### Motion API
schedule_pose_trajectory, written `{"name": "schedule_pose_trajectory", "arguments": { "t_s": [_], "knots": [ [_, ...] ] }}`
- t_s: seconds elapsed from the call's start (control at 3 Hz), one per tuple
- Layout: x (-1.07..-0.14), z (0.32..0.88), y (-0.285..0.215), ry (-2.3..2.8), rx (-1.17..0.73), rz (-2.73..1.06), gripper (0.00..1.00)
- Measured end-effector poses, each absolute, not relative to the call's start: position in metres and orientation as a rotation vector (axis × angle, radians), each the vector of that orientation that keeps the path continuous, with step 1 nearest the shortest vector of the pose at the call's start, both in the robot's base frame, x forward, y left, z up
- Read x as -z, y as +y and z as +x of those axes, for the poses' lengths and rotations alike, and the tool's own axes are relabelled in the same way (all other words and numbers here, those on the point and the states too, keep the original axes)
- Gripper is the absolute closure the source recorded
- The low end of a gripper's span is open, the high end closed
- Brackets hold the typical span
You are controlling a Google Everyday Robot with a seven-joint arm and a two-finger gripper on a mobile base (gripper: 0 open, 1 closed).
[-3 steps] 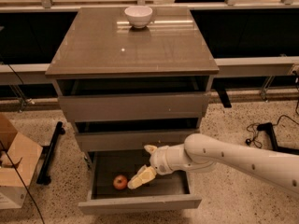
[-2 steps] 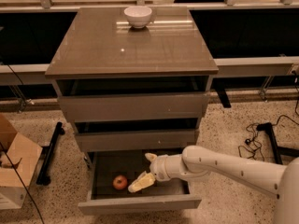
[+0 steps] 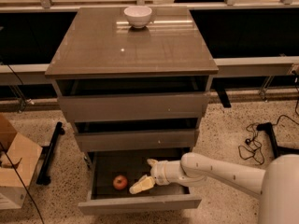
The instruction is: Pick apple from bottom drawer and place on counter
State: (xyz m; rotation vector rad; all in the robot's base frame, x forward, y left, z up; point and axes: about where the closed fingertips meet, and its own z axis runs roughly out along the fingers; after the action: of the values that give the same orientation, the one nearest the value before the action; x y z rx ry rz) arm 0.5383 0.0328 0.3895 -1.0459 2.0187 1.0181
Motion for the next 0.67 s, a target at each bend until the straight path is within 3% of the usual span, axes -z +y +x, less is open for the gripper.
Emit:
{"name": "schedule_pose_trajectory", "arguments": {
  "t_s": [0.67],
  "knots": [
    [-0.321, 0.566, 0.053, 2.167, -0.883, -1.06, 0.0]
  ]
}}
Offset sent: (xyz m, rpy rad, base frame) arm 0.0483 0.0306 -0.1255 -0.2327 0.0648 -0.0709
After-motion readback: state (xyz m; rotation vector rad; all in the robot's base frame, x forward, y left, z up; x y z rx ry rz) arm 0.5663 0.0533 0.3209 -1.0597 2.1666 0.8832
